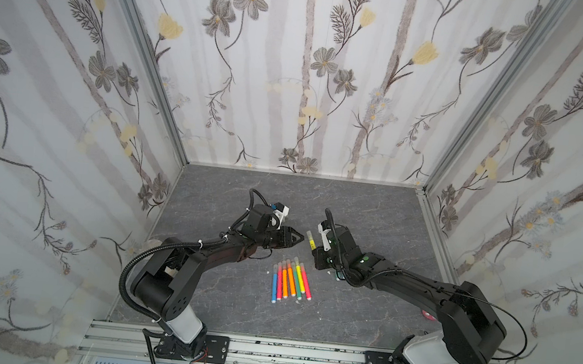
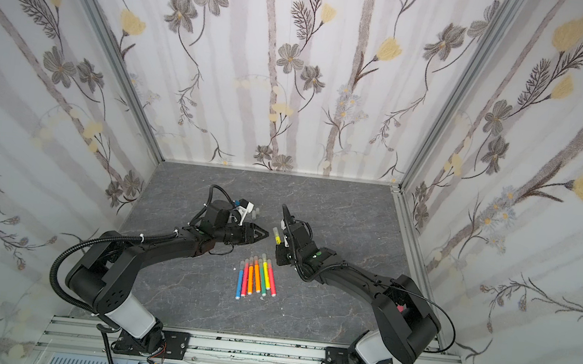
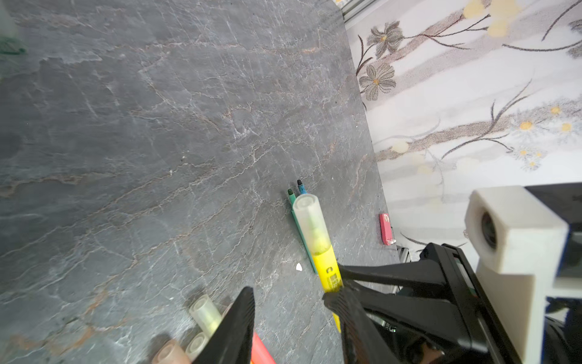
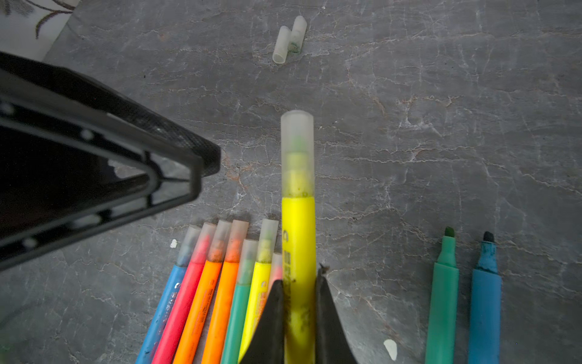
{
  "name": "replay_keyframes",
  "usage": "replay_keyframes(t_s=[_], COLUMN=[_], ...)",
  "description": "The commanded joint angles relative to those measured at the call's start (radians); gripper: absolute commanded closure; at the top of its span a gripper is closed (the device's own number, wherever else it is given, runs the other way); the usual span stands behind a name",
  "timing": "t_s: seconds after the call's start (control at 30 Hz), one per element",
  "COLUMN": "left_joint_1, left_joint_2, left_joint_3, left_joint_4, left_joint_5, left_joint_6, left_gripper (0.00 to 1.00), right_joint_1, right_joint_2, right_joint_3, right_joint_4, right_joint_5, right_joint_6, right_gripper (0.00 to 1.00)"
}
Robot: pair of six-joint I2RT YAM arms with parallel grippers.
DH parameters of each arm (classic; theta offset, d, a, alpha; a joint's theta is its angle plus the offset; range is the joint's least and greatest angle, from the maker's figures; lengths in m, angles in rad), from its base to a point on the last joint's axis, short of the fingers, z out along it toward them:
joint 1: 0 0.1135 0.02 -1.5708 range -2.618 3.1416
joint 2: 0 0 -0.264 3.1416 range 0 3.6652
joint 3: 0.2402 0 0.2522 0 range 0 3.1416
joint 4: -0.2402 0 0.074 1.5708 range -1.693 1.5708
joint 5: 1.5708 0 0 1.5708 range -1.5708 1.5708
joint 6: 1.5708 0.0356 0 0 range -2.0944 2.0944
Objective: Open the pen caps
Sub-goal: 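Lift the yellow marker with the right gripper while the left gripper reaches its cap, then close the left gripper on the yellow marker's frosted cap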
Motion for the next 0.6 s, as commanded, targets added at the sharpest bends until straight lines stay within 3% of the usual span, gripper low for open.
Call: replay_keyframes(t_s=[0.0, 0.37, 0.57], left_joint_1=[-0.003, -0.020, -0.029], left_joint_2=[0.019, 0.086, 0.107], left_joint_3=[0.004, 0.070, 0.070], left_joint_4=[0.111, 0.152, 0.192], left_joint_5=[0.014, 0.005, 0.015], left_joint_6=[-0.054, -0.092, -0.122], left_gripper=[0.57, 0.57, 0.64], right_joint_1=[0.001, 0.014, 0.015], right_joint_2=[-0.005, -0.024, -0.028], right_joint_3=[-0.001, -0.017, -0.012], right_joint_4=[0.059, 0.088, 0.085], right_joint_5=[-0.037, -0.051, -0.055], right_joint_6=[0.013, 0.025, 0.023], right_gripper=[0.96, 0.96, 0.96])
